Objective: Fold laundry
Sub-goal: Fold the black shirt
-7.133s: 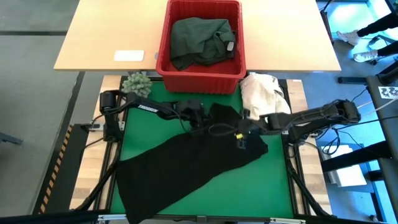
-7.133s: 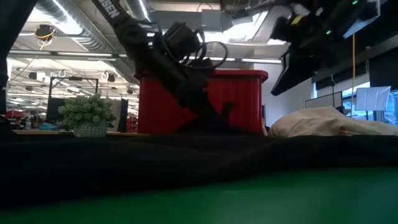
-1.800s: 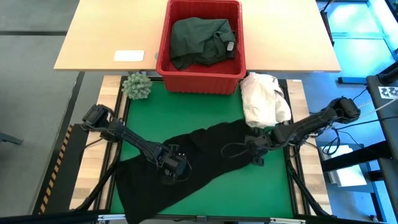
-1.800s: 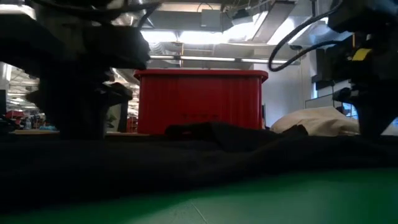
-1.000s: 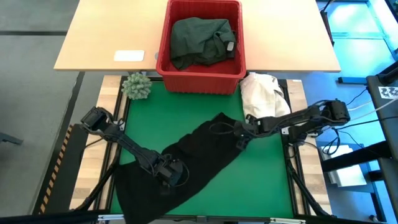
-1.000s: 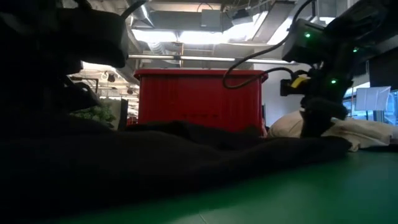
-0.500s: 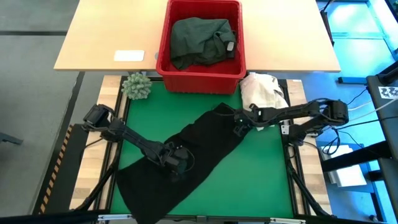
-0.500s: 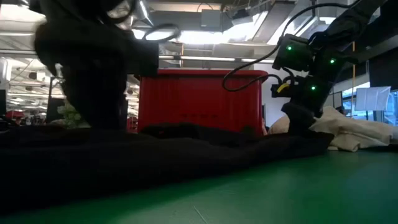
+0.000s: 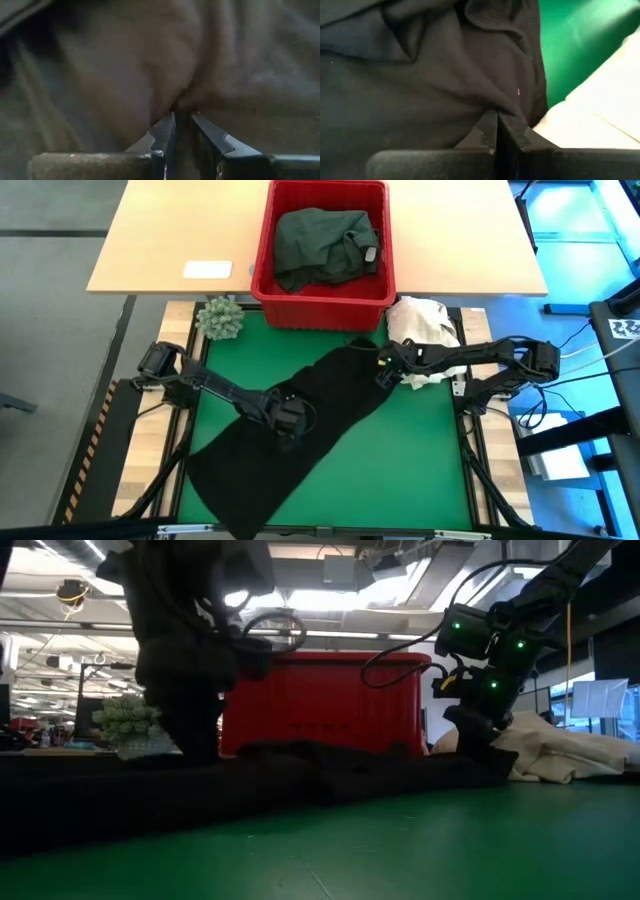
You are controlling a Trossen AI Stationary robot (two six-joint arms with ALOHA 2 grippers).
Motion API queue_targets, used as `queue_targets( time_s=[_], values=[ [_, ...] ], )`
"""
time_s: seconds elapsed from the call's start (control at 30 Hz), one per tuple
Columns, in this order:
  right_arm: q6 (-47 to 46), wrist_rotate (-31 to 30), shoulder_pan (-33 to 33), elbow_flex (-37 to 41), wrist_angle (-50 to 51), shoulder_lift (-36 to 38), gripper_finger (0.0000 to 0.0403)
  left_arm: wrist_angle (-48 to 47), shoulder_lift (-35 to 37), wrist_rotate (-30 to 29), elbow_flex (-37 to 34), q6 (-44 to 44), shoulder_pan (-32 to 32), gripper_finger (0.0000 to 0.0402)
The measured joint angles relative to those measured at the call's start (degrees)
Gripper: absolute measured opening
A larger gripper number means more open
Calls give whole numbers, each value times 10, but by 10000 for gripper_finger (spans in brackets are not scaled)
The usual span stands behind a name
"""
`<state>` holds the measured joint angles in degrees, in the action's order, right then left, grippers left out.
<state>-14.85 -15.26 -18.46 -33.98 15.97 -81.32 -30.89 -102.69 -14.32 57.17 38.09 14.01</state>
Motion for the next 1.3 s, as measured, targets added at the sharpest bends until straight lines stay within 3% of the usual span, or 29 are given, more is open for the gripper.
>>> queue_targets(
  time_s=[0.3,0.53,0.73,1.03,1.13,1.3],
  values=[
    [2,32,1,0,-14,0,3,-101,1,-43,0,1,-15,56],
    [19,58,2,-3,-26,2,3,-95,1,-59,-1,-27,-15,56],
    [37,94,47,-35,-24,30,3,-111,25,-55,-2,-41,-15,56],
    [42,108,101,-58,106,41,3,-193,69,-44,-2,-27,4,56],
    [17,101,114,-58,162,30,3,-239,70,-24,-3,-1,22,56],
    [-1,68,129,-57,161,-2,3,-213,70,78,-34,30,57,56]
  ],
)
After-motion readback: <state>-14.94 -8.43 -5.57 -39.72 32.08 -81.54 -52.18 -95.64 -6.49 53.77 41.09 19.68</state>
